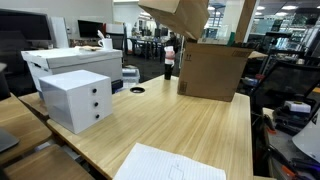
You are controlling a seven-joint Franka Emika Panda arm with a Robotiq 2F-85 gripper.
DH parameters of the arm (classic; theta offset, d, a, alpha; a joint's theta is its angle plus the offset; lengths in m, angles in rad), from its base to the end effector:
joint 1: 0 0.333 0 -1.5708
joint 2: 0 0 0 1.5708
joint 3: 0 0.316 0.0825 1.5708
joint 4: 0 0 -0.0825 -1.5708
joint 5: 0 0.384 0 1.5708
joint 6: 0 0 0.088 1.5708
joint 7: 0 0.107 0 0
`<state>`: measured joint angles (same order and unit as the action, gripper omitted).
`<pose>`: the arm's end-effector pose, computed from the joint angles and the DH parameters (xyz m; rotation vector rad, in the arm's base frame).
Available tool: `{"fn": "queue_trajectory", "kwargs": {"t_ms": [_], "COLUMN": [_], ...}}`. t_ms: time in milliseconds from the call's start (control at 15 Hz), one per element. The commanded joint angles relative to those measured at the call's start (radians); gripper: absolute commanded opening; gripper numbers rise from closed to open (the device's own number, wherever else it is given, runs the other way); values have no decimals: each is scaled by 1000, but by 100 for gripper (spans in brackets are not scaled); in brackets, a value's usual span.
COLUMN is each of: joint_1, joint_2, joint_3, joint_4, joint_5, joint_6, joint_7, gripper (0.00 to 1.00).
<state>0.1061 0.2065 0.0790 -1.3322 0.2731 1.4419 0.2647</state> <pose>0.5885 0.1368 0.6104 -2.8716 0.0837 0.2275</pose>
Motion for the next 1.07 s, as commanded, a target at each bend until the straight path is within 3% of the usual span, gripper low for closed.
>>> {"fn": "queue_trajectory", "kwargs": {"t_ms": [0,1000], "joint_1": [-20,-121], "joint_2": [32,131], "joint_3": [-8,-61], "joint_4": [84,245], "joint_5": [36,155], "joint_6": [-67,-151], "joint_7": [6,16], "gripper": [3,3]}}
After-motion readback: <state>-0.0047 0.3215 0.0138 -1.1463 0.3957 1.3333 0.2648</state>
